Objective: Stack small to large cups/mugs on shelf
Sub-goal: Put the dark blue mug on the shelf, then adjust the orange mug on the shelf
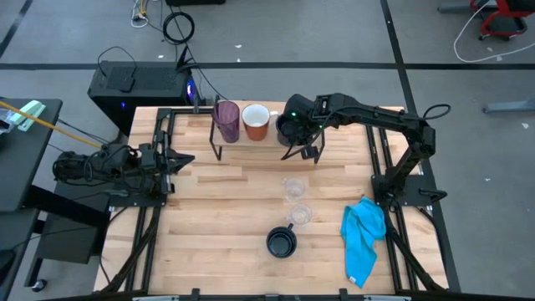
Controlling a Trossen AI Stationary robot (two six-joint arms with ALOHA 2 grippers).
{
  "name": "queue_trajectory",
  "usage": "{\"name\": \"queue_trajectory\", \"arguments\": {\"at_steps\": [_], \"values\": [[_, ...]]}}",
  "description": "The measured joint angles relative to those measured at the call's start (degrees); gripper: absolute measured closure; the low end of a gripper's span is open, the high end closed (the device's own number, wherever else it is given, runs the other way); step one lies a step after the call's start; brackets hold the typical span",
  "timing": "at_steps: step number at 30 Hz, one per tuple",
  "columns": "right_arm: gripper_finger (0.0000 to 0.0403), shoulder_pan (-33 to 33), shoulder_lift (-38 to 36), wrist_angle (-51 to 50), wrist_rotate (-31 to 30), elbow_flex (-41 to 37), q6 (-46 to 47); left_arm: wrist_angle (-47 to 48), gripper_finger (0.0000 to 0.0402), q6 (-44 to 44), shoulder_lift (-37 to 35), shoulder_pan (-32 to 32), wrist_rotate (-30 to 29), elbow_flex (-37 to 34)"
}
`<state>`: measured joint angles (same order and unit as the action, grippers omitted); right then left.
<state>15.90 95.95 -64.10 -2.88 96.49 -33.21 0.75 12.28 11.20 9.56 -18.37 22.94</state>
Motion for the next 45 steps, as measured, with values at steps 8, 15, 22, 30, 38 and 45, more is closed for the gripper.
{"name": "queue_trajectory", "arguments": {"at_steps": [8,15,22,30,38,45], "values": [[0.0268,-0.06,-0.01,-0.75,-2.50,0.00,-0.17,0.00,0.0385,0.02,0.00,0.01,0.00,0.00],[0.0253,-0.42,-1.87,-0.56,-3.52,0.00,0.88,0.00,0.0392,0.04,0.00,0.00,0.00,0.00],[0.0231,-1.60,-4.72,0.42,-3.49,0.00,6.29,0.00,0.0376,0.04,0.00,0.01,0.00,0.00],[0.0202,-1.43,-6.55,10.79,-3.47,0.09,16.25,-0.08,0.0393,0.04,0.00,-0.02,0.00,0.00],[0.0203,3.18,-2.39,14.79,-1.63,0.00,18.30,-0.22,0.0377,-0.04,0.01,-0.01,0.00,0.00],[0.0203,6.44,-1.87,16.57,-0.03,0.00,18.14,-0.15,0.0388,0.37,0.01,-0.02,0.00,0.00]]}}
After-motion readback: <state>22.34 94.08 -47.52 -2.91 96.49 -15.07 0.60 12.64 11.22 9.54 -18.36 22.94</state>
